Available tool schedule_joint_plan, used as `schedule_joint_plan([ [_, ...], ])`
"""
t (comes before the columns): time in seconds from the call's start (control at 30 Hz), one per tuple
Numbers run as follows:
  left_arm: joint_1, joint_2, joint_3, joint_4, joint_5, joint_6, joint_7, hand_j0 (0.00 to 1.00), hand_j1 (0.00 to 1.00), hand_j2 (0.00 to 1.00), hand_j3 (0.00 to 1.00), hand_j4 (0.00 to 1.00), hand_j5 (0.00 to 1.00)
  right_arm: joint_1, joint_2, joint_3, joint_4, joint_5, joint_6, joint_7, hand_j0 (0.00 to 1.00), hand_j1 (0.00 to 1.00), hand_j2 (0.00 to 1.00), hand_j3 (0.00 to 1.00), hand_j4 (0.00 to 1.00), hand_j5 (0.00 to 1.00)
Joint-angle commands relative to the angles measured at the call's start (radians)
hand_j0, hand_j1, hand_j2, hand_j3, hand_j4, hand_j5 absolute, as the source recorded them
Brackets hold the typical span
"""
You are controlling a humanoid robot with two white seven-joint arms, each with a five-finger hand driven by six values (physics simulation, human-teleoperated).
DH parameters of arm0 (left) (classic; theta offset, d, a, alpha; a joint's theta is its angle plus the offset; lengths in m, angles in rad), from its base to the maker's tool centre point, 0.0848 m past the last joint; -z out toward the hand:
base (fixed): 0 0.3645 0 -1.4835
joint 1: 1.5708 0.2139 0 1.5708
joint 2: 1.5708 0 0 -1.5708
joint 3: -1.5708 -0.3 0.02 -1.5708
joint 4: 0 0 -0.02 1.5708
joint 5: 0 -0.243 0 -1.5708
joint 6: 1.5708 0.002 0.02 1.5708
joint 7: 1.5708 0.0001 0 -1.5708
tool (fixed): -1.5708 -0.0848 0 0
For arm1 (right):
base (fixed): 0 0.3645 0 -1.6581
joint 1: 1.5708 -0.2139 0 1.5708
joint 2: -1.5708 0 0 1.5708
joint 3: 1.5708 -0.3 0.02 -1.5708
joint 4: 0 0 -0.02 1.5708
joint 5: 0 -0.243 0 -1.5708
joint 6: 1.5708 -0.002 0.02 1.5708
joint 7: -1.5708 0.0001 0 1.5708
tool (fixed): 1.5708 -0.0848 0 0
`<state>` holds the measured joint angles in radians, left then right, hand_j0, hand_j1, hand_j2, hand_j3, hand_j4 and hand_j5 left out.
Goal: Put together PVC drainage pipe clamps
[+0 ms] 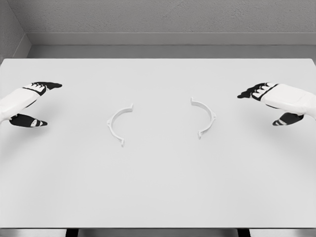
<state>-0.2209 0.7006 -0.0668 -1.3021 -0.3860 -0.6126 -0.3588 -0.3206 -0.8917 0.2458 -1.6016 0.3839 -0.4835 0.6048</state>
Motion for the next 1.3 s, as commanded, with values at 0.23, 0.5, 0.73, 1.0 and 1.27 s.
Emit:
schedule_joint_plan([
  [0.23,-0.014,-0.128,-0.007,-0.043,-0.053,0.002,0.0,1.0,1.0,1.0,1.0,1.0,1.0,-0.009,0.074,0.004,0.014,-0.005,0.0,0.006,1.0,1.0,1.0,1.0,1.0,1.0],
  [0.5,-0.017,-0.279,0.001,-0.105,-0.2,0.002,0.0,1.0,1.0,1.0,1.0,1.0,1.0,-0.043,0.151,0.004,0.112,0.012,0.002,-0.062,1.0,1.0,1.0,1.0,1.0,1.0],
  [0.73,-0.023,-0.325,0.001,-0.101,-0.26,0.002,0.001,1.0,1.0,1.0,1.0,1.0,1.0,-0.074,0.192,0.009,0.152,0.092,0.003,-0.063,1.0,1.0,1.0,1.0,1.0,1.0],
  [1.0,-0.041,-0.352,-0.014,-0.085,-0.261,0.002,0.001,1.0,1.0,1.0,1.0,1.0,1.0,-0.094,0.255,0.013,0.17,0.092,0.002,-0.065,1.0,1.0,1.0,1.0,1.0,1.0],
  [1.27,-0.075,-0.386,-0.01,-0.054,-0.297,0.083,0.001,1.0,1.0,1.0,1.0,1.0,1.0,-0.184,0.323,0.055,0.256,0.093,0.003,-0.063,1.0,1.0,1.0,1.0,1.0,1.0],
])
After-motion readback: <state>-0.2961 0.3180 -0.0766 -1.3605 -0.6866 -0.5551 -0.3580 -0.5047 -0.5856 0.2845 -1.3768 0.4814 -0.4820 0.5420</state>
